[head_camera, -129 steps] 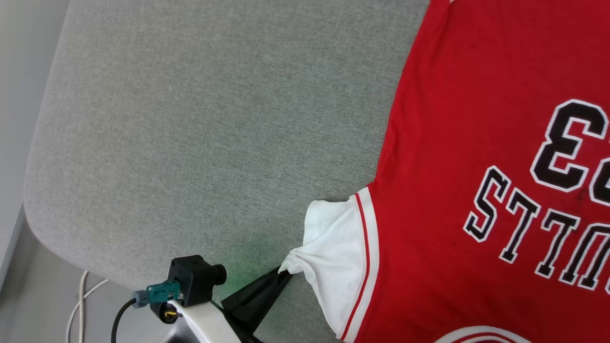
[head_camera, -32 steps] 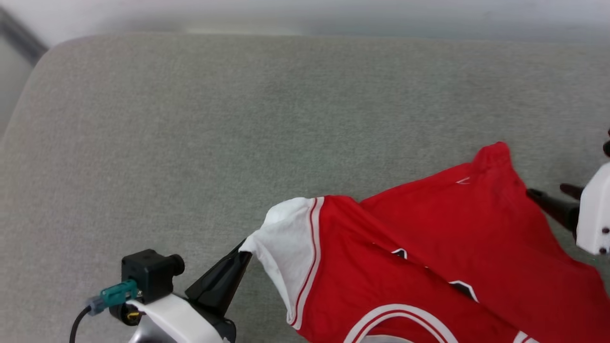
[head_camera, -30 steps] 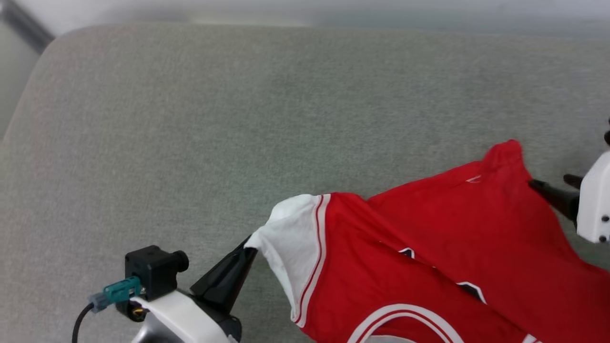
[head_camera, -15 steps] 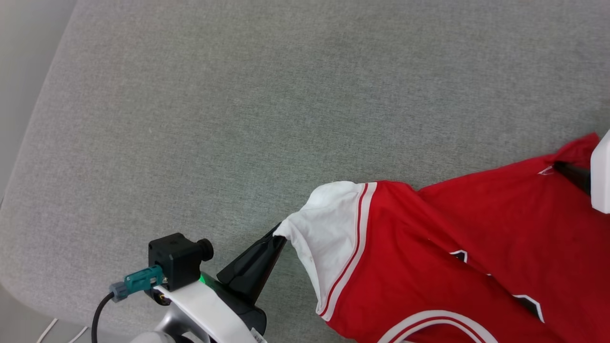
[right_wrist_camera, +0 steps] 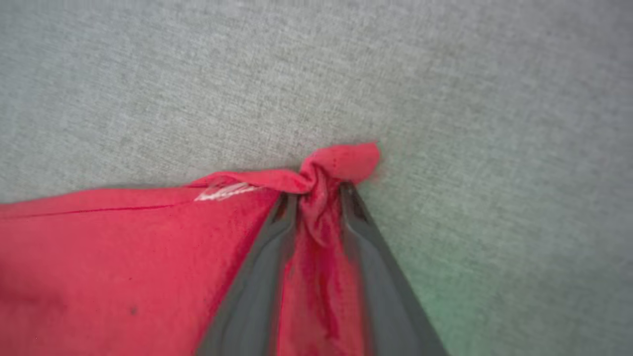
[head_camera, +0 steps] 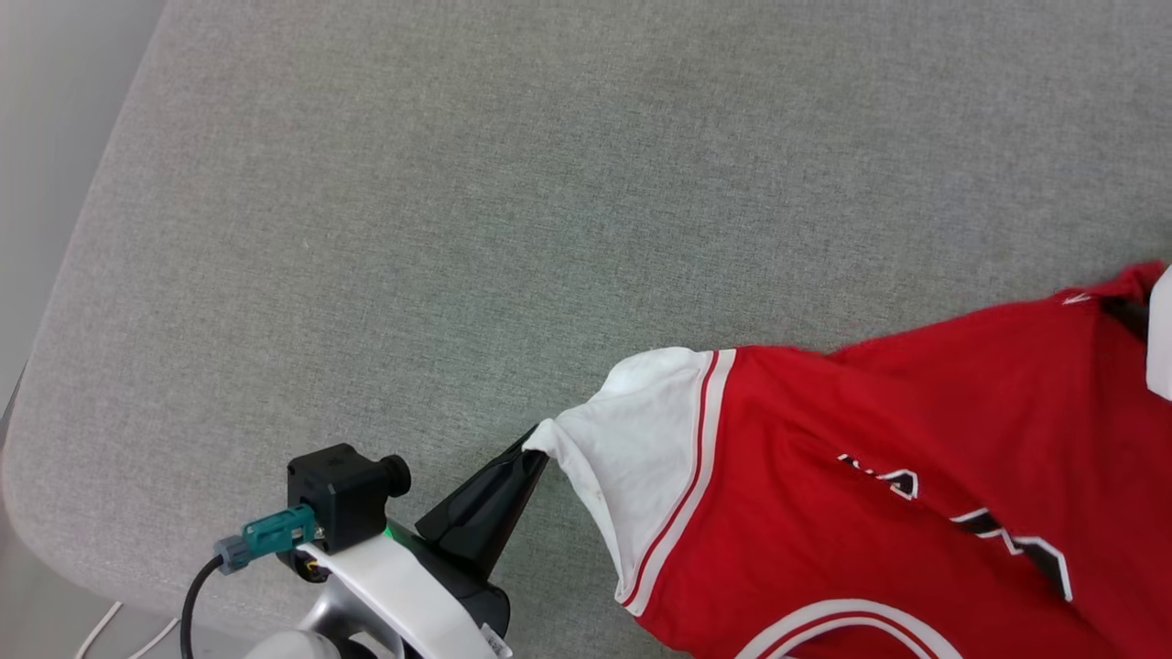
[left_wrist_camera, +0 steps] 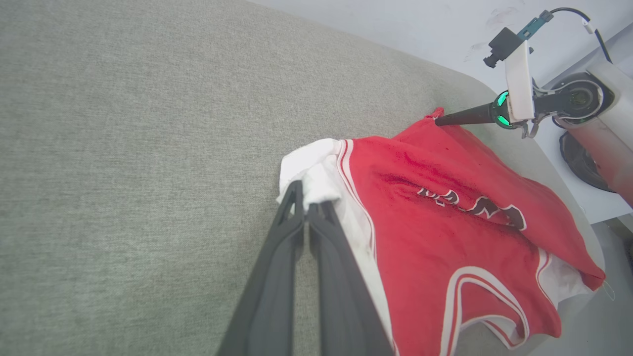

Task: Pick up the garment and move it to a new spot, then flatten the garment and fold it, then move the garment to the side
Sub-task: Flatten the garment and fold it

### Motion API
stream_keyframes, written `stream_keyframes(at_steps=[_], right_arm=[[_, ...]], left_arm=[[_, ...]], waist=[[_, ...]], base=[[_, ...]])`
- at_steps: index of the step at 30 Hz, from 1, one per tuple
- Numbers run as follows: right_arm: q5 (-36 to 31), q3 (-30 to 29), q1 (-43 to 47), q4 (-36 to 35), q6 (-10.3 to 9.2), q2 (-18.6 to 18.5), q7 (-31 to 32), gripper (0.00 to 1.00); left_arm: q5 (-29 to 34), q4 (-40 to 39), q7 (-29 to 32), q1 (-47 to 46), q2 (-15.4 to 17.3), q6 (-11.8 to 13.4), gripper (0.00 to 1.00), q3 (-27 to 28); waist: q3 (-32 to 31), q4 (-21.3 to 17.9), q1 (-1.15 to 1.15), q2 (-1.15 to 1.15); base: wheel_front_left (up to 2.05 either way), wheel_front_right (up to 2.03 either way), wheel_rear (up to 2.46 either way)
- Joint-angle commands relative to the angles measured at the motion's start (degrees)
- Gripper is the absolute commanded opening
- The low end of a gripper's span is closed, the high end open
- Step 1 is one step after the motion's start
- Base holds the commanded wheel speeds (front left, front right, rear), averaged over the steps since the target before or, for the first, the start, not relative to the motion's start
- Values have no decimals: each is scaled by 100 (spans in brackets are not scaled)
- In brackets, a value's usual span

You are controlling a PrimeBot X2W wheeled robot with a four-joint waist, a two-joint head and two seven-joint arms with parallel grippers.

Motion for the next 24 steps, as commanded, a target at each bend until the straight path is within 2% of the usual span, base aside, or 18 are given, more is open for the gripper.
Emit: stream_keyframes(at_steps=[1, 8, 15, 24], right_arm=[[-13, 212, 273, 390, -4, 210, -17, 0], [133, 227, 84, 442, -4, 104, -689, 0], [407, 345, -82, 376, -4, -28, -1239, 0], [882, 603, -194, -506, -4, -366, -1489, 0]], left_arm=[[36, 15, 7, -73, 21, -3, 0, 17], [10, 29, -13, 35, 149, 81, 0, 120], [-8, -68, 92, 87, 377, 179, 0, 254], [-2, -510, 130, -127, 848, 398, 0, 820]], waist=[[-75, -48, 1, 0], [-574, -324, 1, 0], [-1259, -787, 1, 0], [-1880, -1447, 1, 0]], base=[[0, 0, 0], [0, 0, 0], [0, 0, 0], [0, 0, 0]])
